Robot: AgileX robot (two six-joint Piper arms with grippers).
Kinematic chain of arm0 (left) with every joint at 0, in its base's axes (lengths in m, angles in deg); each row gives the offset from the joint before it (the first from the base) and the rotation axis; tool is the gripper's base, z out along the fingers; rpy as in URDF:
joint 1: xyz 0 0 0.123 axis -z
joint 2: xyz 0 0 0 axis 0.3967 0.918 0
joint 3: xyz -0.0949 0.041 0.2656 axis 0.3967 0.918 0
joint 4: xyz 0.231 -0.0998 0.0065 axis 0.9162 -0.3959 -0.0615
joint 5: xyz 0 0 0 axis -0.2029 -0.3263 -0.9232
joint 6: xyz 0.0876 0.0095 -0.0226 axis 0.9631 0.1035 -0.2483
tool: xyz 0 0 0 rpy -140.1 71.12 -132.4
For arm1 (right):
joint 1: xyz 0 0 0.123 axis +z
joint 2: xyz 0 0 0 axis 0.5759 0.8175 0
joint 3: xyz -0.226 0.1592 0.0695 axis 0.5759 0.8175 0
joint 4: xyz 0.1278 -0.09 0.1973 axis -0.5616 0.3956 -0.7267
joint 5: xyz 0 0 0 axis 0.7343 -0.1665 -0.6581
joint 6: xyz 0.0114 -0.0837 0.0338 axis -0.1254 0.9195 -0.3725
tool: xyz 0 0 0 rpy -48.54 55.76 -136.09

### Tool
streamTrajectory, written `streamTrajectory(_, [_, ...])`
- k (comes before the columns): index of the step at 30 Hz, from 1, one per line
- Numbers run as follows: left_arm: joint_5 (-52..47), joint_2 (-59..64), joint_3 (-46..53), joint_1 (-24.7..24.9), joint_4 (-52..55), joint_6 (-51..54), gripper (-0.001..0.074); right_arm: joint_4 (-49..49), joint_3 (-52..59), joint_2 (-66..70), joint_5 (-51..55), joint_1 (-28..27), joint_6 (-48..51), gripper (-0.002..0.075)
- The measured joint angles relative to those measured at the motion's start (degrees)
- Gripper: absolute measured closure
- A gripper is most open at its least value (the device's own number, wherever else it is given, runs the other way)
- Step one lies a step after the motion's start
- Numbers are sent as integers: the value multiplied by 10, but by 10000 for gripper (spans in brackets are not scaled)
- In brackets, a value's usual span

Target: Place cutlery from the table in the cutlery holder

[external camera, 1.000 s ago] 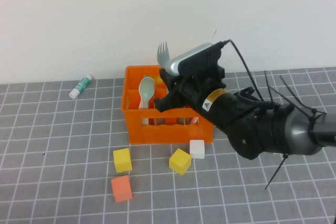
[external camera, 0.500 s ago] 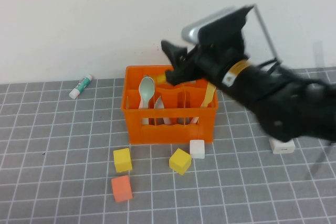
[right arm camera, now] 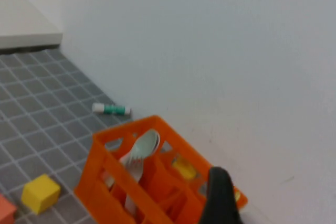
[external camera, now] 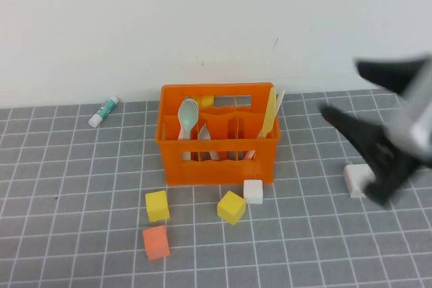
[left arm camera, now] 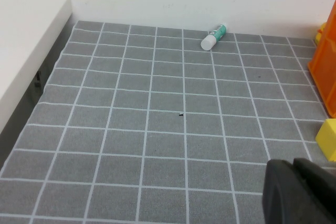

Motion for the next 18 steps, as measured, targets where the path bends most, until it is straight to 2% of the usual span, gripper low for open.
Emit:
streamTrajectory(8, [0, 0, 0, 0, 0, 0, 736, -7, 123, -182, 117, 0, 5, 261])
streamTrajectory(18, [0, 0, 0, 0, 0, -2, 736, -10, 163, -363, 276, 0, -6, 261])
